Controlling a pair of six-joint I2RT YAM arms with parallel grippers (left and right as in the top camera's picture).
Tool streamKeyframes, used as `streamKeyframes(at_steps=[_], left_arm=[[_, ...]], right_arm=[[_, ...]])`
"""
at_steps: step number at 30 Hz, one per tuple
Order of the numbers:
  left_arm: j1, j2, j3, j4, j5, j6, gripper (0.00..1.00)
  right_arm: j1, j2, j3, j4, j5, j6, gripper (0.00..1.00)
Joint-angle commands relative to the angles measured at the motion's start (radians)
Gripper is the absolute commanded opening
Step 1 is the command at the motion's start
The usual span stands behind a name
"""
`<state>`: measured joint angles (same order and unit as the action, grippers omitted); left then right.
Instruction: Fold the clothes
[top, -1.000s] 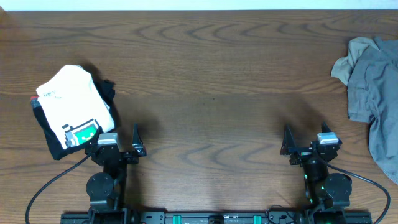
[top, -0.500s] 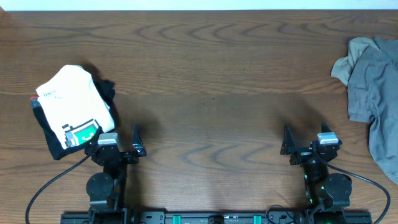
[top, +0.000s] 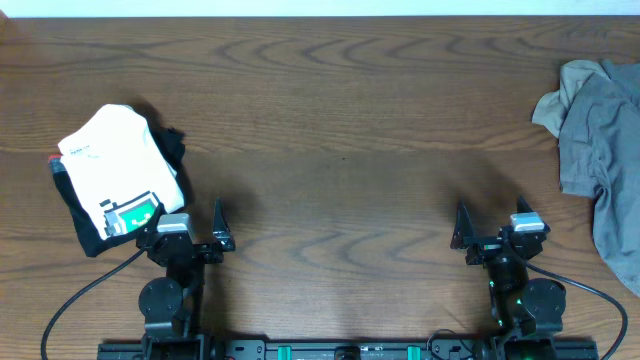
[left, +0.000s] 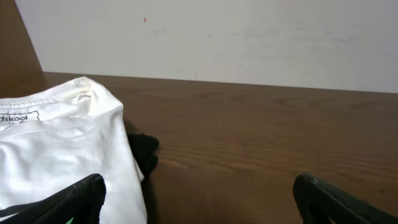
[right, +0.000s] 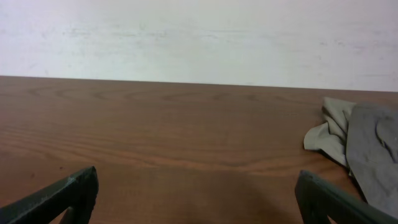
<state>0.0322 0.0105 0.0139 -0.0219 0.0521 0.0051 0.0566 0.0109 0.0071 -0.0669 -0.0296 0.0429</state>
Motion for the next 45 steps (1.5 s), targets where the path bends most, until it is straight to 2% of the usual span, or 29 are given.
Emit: streamKeyframes(at_steps=[1,38,45], left_arm=[[0.004,0.001,-0.01,-0.045,-0.012,0.017,0.98],[0.004,0.001,-0.01,-0.045,-0.008,0.017,0.98],[0.004,0.006,-0.01,-0.045,-0.008,-0.018,0.98]], right_arm=[[0.002,-0.005,-0.002,-0.005,-0.004,-0.011,0.99],[0.002,-0.005,-0.002,-0.004,-0.005,-0.01,0.99],[0.002,-0.005,-0.002,-0.004,-0.005,0.057,0.99]])
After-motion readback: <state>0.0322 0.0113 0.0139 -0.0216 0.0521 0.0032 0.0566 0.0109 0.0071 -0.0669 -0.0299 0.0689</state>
